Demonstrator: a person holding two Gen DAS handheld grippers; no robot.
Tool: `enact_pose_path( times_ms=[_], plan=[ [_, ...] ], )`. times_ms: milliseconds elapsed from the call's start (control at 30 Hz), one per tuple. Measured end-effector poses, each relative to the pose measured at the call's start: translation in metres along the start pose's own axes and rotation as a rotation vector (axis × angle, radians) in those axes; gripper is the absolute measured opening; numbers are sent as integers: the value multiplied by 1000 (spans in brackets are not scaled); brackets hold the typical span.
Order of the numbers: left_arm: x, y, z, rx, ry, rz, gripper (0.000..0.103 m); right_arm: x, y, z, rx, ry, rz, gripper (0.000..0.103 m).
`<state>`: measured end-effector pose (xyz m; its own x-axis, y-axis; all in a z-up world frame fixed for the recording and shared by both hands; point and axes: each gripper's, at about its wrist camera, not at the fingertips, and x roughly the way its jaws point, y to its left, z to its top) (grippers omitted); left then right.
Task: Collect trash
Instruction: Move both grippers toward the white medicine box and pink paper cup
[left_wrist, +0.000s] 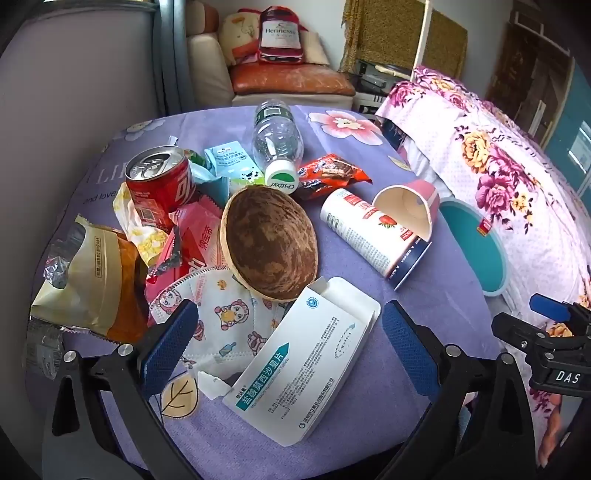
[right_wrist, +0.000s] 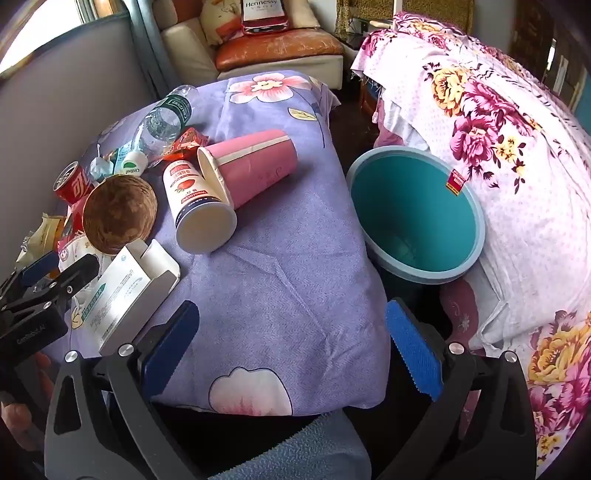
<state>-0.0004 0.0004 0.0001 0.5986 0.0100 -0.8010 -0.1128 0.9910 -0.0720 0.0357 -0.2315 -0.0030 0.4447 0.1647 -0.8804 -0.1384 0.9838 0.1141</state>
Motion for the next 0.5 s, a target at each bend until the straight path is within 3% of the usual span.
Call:
enact_pose_path(
  times_ms=[500],
  plan=[
    [-11, 2, 1, 16, -10, 38, 99, 0, 4, 2, 0, 27, -1, 97]
  ],
)
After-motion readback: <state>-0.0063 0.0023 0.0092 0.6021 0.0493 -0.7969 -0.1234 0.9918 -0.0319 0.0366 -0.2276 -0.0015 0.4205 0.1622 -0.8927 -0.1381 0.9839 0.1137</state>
